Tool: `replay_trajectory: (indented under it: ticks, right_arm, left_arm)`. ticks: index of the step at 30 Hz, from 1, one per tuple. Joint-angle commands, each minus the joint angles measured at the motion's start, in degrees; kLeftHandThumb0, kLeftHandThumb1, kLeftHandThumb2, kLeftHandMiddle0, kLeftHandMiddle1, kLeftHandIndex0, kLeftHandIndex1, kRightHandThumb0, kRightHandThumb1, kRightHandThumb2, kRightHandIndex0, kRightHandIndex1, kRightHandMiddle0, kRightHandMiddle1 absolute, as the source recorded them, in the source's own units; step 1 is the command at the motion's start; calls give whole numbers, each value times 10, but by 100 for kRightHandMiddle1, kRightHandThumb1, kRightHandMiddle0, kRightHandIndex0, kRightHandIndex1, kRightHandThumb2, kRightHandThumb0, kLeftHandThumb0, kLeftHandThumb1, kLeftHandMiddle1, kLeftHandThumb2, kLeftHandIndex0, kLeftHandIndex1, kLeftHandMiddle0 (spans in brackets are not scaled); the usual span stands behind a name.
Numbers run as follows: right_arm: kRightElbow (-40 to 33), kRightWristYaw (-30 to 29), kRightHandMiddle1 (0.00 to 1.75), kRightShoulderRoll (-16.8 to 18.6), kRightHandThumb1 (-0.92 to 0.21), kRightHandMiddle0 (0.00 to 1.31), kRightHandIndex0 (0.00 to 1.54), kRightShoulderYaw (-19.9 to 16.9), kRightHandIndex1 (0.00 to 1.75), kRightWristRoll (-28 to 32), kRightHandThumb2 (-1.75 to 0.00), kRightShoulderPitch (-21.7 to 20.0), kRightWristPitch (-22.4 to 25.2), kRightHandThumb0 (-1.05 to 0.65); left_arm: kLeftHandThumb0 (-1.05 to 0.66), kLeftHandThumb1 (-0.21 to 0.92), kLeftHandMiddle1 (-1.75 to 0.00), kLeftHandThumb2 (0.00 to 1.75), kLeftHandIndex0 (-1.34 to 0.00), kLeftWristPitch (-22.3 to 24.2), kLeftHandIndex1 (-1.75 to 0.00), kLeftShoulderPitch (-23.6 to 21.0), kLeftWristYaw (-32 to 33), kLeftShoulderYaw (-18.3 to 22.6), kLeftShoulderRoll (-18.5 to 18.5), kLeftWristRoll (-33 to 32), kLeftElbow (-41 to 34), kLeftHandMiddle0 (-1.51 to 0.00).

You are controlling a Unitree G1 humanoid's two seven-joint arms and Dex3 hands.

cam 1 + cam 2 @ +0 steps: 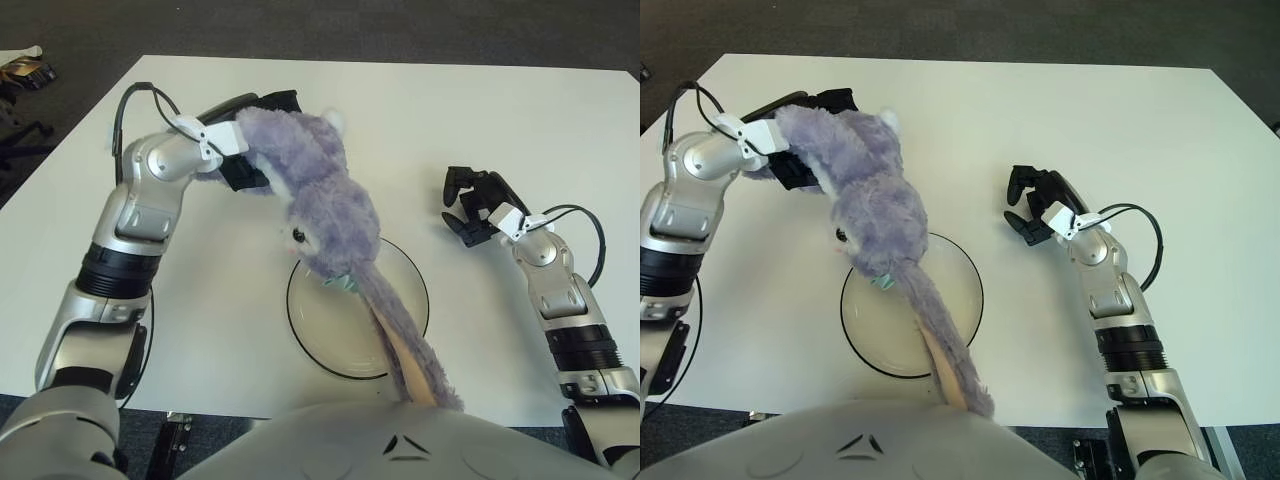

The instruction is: Put the doll into the plate.

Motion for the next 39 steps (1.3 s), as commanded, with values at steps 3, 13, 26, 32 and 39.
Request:
replay_trajectory:
  ticks: [3, 13, 26, 32, 39]
  right_arm:
    - [-10, -17, 175, 9, -21, 70, 127, 1, 175, -7, -144, 0, -2, -52]
    - [-21, -43, 175, 27, -21, 69, 127, 1, 175, -9, -144, -2, 0, -51]
    - [-23, -132, 175, 42, -23, 68, 123, -4, 175, -56, -142, -26, -36, -51]
    - [-35, -140, 175, 40, -24, 67, 119, -5, 175, -67, -140, -41, -27, -50]
    - [-33, -147, 175, 41, -25, 66, 117, -3, 175, -77, -138, -64, -24, -50]
  left_arm:
    - [-57, 10, -175, 158, -79, 35, -175, -38, -43, -3, 20, -15, 5, -119]
    - [-55, 14, -175, 153, -76, 54, -175, -77, -57, -34, 27, 15, 32, -118]
    - [-49, 28, -175, 122, -75, 66, -154, -134, -20, -84, -8, 84, 113, -123]
    - [-48, 30, -175, 119, -74, 80, -154, -151, -1, -93, -33, 102, 149, -123]
    - [-50, 26, -175, 130, -71, 73, -163, -175, 35, -95, -59, 114, 203, -124]
